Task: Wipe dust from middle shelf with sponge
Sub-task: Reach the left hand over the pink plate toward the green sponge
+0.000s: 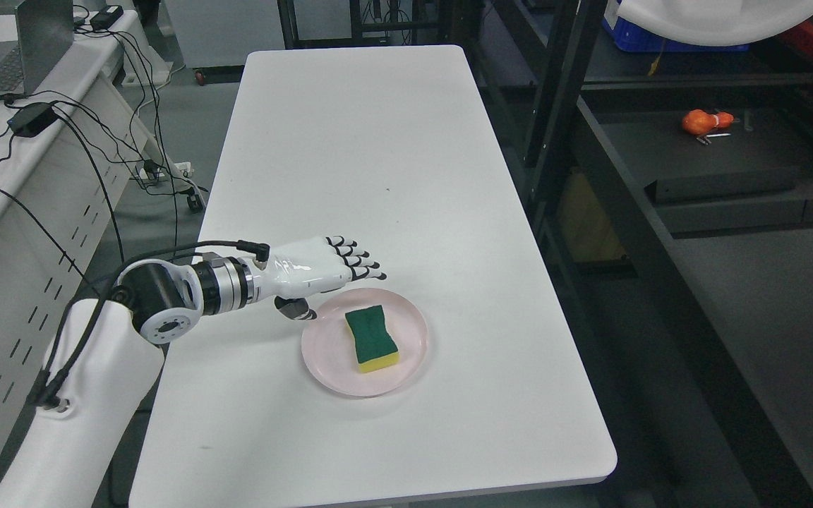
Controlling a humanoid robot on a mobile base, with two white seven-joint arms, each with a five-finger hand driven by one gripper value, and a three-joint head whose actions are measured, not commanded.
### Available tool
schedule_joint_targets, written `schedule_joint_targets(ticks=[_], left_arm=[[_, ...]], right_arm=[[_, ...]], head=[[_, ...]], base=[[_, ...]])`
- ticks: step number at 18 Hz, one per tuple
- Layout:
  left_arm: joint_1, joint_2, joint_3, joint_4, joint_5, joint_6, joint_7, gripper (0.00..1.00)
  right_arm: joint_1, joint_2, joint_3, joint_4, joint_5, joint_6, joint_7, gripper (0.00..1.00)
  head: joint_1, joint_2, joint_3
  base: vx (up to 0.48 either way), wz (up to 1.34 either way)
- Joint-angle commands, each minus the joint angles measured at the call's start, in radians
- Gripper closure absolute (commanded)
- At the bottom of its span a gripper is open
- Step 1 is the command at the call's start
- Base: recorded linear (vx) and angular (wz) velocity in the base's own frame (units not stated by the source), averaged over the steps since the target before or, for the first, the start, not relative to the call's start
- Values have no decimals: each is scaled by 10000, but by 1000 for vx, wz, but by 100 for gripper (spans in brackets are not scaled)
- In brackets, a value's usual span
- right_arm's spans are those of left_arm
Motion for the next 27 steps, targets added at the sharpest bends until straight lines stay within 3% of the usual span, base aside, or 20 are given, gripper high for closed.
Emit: schedule_joint_targets(ticks=[1, 8, 14, 21, 27], left_arm=[[-12, -190, -687, 399, -192, 1, 1, 8], [-43, -864, -994, 889, -207, 1, -167, 13], [-43, -973, -1056, 1196, -207, 1, -367, 16], [-28, -988, -857, 1227, -146, -14, -1103, 36], [-58, -1217, 93, 1289, -85, -14, -1257, 57]], right_arm=[[-6, -175, 0, -175, 0, 722, 3, 0], [-6, -175, 0, -175, 0, 722, 3, 0], [9, -175, 0, -175, 0, 722, 3, 0], [-6, -175, 0, -175, 0, 722, 3, 0], [9, -175, 0, -175, 0, 722, 3, 0]], head=[[0, 0, 0], [0, 0, 0], [0, 0, 0], [0, 0, 0], [0, 0, 0]], base=[[0, 0], [0, 0], [0, 0], [0, 0], [0, 0]])
